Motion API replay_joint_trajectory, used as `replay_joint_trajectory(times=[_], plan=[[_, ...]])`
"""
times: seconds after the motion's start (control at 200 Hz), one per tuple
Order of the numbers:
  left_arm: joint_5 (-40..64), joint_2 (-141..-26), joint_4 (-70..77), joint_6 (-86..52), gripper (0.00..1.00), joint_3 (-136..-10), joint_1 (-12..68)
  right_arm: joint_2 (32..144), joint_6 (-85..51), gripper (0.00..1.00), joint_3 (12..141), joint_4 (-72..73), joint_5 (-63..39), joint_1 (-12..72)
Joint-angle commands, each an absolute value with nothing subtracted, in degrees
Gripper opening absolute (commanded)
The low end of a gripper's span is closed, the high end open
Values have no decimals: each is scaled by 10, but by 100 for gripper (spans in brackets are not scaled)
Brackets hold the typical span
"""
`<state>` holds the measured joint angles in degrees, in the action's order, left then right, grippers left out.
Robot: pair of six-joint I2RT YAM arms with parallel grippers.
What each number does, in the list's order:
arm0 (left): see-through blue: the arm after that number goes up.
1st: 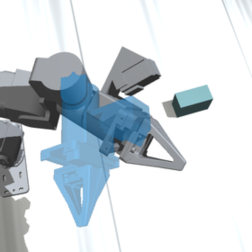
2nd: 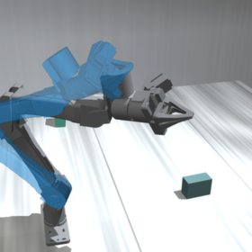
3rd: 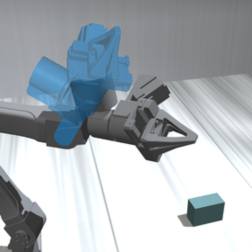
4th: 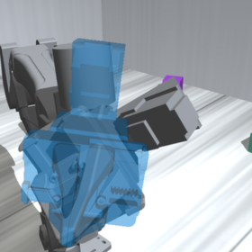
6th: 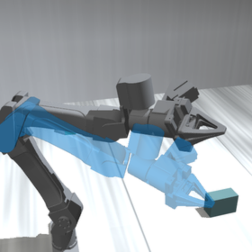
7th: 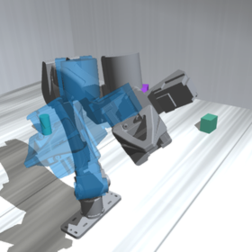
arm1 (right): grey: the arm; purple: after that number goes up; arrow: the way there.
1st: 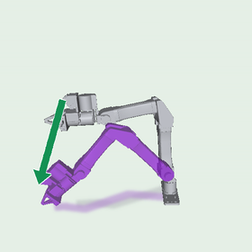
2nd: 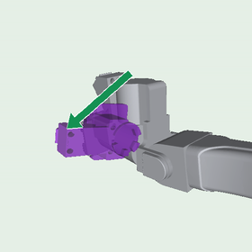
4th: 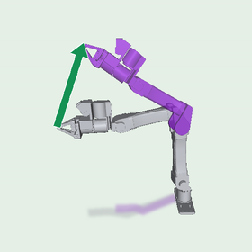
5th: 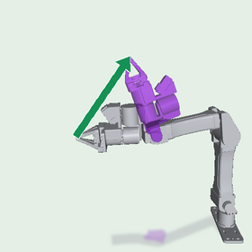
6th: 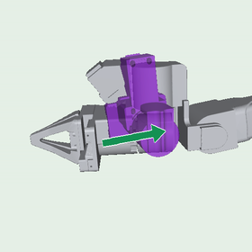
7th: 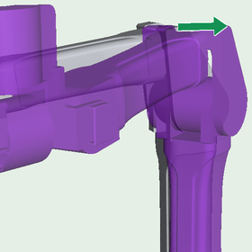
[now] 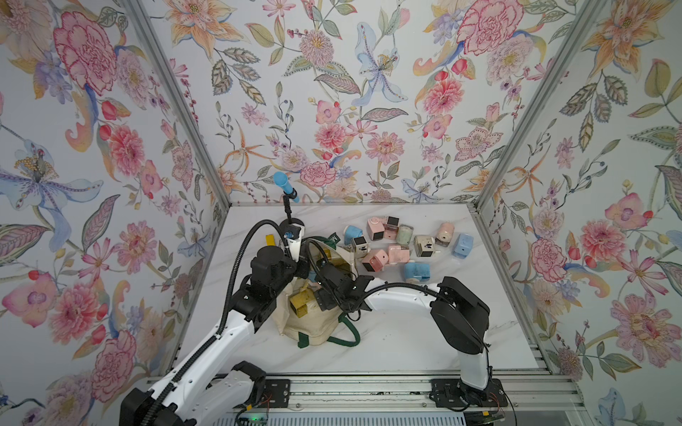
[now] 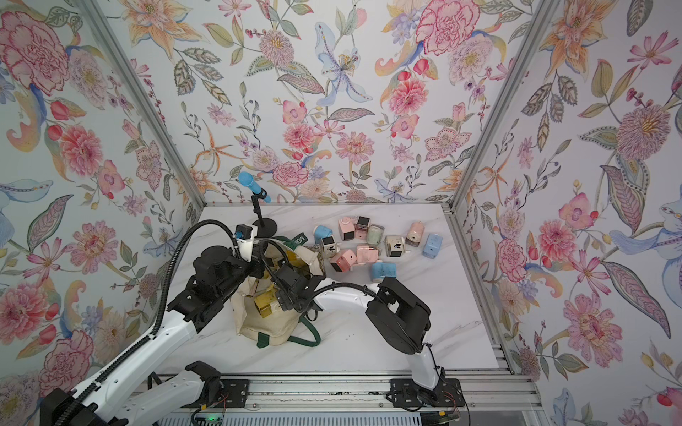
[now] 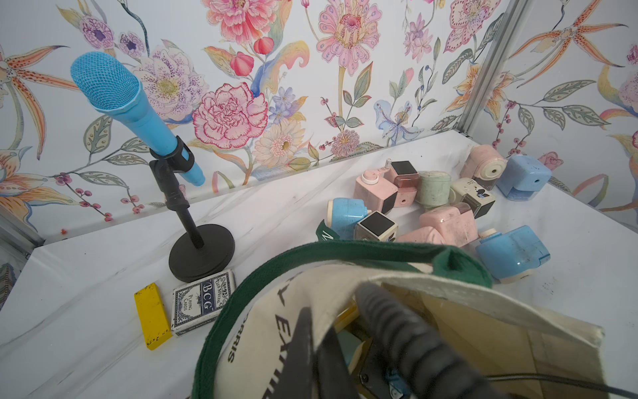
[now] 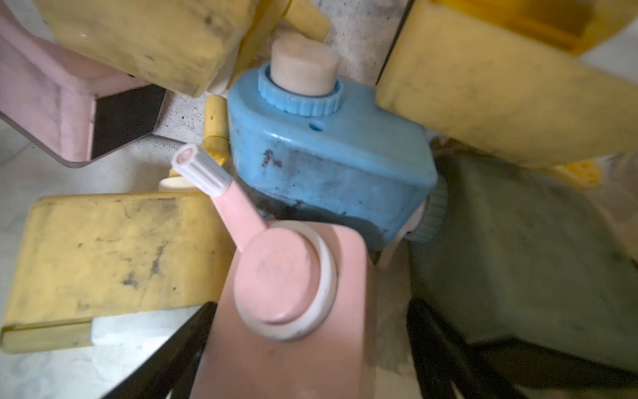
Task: Take out the pencil sharpeners from the tote bags
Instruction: Pick up the pencil sharpener from the canvas bag.
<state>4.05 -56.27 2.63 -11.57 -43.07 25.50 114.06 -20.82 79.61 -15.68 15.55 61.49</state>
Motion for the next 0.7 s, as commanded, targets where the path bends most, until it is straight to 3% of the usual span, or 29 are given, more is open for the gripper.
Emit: replay_joint_trajectory(times=[0.0, 0.165, 0.305, 0.696], plan=[[35, -556, 36, -124, 0, -454, 249, 1165, -184, 85, 818, -192, 185, 608], [34, -557, 36, -124, 0, -453, 249, 1190, -177, 84, 840, -199, 161, 608], [35, -557, 35, -125, 0, -454, 249, 1192, -173, 77, 845, -201, 157, 609], [33, -556, 36, -124, 0, -453, 249, 1127, -101, 68, 823, -166, 174, 677]])
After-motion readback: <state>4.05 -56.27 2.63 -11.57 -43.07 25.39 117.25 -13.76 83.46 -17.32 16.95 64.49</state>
